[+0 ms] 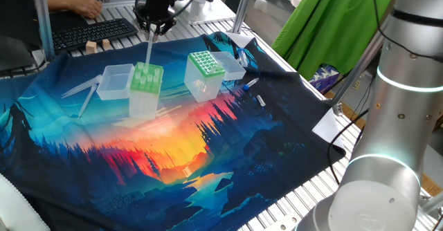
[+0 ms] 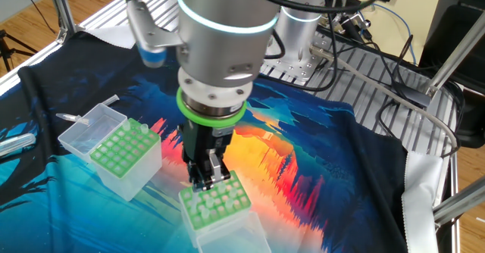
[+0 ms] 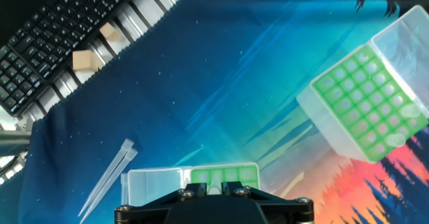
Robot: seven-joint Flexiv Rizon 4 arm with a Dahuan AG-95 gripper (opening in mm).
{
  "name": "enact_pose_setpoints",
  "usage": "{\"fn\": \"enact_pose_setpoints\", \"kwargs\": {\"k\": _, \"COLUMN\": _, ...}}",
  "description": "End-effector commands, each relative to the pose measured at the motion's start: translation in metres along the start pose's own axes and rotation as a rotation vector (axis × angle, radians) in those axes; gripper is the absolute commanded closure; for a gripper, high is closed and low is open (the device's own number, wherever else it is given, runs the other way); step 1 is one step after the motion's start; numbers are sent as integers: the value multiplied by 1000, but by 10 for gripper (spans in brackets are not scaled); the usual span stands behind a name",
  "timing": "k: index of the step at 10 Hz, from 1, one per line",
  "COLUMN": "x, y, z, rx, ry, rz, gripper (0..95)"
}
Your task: Transfer all large pipette tips from one holder to another
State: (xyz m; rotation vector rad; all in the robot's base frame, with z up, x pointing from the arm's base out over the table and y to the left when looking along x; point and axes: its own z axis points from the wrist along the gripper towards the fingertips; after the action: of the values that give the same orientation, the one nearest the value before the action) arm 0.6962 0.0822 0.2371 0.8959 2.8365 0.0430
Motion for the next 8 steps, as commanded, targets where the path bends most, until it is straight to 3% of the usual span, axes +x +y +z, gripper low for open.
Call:
{"fn": "enact_pose_setpoints", "kwargs": {"k": 1, "x": -1, "y": 0, "z": 0, "rx": 14, "ry": 4, "rz": -6, "gripper": 950}}
{"fn": "enact_pose_setpoints", "kwargs": {"k": 8, "x": -1, "y": 0, "z": 0, "rx": 16, "ry": 16, "rz": -2, "gripper": 950}}
